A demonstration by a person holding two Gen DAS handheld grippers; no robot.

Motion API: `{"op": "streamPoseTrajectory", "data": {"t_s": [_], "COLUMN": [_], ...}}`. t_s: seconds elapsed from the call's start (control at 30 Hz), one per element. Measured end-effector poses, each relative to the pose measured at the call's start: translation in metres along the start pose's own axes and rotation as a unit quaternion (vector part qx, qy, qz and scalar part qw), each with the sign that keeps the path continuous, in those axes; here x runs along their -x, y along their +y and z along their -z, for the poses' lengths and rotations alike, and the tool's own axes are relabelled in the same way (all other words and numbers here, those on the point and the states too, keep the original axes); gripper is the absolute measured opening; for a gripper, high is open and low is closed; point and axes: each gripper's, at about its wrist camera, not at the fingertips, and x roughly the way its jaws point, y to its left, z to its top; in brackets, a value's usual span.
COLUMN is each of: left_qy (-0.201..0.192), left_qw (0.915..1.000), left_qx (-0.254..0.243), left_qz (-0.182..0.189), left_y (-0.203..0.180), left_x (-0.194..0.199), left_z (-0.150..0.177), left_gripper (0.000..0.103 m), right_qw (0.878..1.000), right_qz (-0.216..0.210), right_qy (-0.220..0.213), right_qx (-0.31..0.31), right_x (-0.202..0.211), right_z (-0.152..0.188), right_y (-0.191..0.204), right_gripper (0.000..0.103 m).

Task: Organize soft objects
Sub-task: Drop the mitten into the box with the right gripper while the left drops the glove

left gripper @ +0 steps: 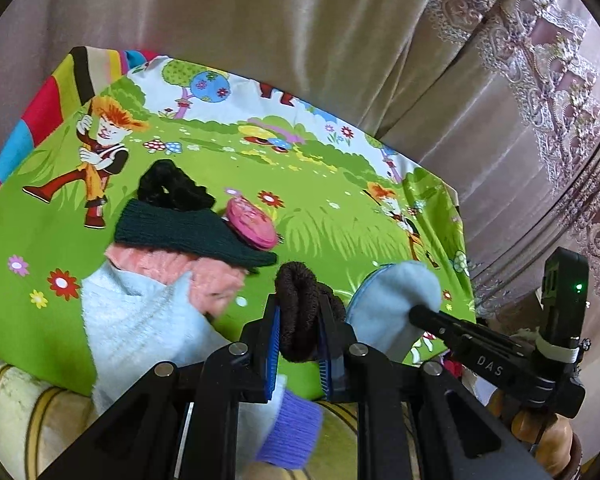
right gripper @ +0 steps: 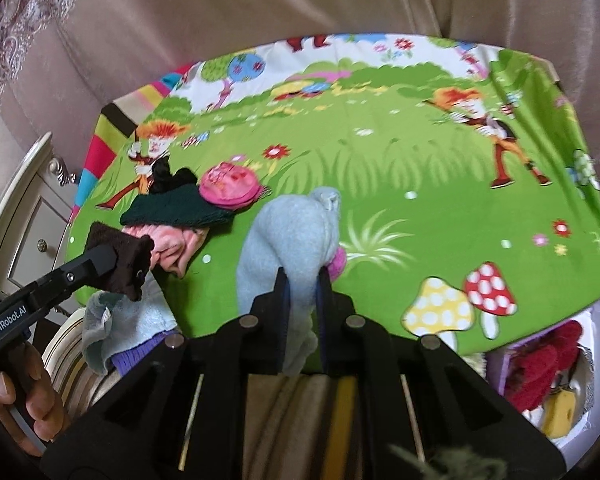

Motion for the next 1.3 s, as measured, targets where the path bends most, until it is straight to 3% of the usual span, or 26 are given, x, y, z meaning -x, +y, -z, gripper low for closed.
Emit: {"op": "streamPoseTrajectory", "data": {"t_s": [0.5, 0.8, 1.3], "left_qy": [0.016, 0.035, 0.103], "left_qw": [0.9986, 0.9946, 0.9754], "left_qx": [-0.034, -0.069, -0.14], "left_qz": [0.037, 0.07, 0.136], "left_y": [-0.056, -0.107, -0.199], "left_x": [0.001, -0.005, -0.029], "left_z": [0.019, 0.035, 0.078], "left_gripper": [0.017, 0.017, 0.017], "right_qw": [0.998, 0.993, 0.985], "right_qz": [0.025, 0.064, 0.112], "right_qy": [-0.047, -0.076, -0.065], "right_qx": [-0.037, -0.067, -0.11], "right_x": [0.077, 0.124, 0.158], "right_z": [0.027, 0.043, 0.091], "right_y": [-0.06, -0.107, -0.177], "right_gripper": [0.015, 0.015, 0.015]}}
